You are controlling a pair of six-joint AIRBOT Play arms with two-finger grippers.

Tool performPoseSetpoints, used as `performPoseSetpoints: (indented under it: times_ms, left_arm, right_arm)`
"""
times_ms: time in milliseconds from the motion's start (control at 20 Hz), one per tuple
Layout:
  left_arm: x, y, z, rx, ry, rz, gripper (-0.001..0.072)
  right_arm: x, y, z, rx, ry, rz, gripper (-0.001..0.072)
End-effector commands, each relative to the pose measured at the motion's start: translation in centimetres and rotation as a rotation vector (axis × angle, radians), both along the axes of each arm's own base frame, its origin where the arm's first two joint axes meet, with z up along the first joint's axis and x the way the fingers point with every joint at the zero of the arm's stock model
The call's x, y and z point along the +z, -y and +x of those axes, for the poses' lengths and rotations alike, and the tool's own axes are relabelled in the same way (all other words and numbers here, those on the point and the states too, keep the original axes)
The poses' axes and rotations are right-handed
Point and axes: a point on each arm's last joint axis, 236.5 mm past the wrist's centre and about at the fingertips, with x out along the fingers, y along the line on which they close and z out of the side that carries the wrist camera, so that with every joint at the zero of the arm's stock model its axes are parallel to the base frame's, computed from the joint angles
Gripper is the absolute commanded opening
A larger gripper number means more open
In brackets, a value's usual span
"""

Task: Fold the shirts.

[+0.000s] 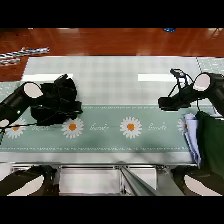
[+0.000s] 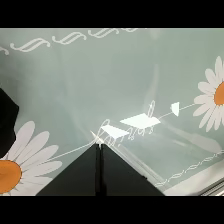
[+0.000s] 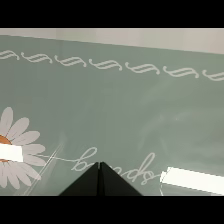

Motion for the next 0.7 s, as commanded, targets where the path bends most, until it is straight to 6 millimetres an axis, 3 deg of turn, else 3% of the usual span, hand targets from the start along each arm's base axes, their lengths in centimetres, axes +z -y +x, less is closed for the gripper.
performPoseSetpoints:
  times_ms: [0,100,150,200,250,300,450,550,650]
  left_arm:
    - [0.0,0.0,0.3,0.007,0.011,0.0,0.0021]
    - [0.0,0.0,0.4,0.009,0.015,0.001,0.0024]
    - [0.0,-0.1,0.6,0.015,0.023,0.001,0.0086]
    - [0.0,-0.1,0.9,0.033,0.024,-0.001,0.0283]
    - [0.3,-0.3,1.2,0.045,0.026,0.001,0.0498]
    - [1.1,-1.1,1.9,0.045,0.04,0.013,0.0506]
    - [7.6,-5.8,5.2,0.078,0.118,0.041,0.0505]
    - [13.3,-11.2,8.0,0.191,0.267,0.082,0.0505]
    - [17.9,-16.7,9.1,0.347,0.417,0.119,0.0505]
  right_arm:
    - [0.0,0.0,0.4,-0.004,0.015,0.002,0.002]
    - [0.3,-0.1,1.9,-0.017,0.078,0.007,0.002]
    - [0.6,-0.3,2.7,-0.025,0.115,0.017,0.0021]
    - [0.8,-0.3,3.7,-0.033,0.158,0.02,0.0032]
    - [1.1,-0.3,4.4,-0.038,0.186,0.022,0.0189]
    - [1.6,-0.3,4.8,-0.034,0.202,0.022,0.0425]
    - [4.5,0.7,4.9,0.024,0.224,-0.037,0.0409]
    - [8.0,2.2,4.7,0.023,0.314,-0.095,0.0409]
    - [11.6,3.8,3.2,-0.009,0.396,-0.137,0.0409]
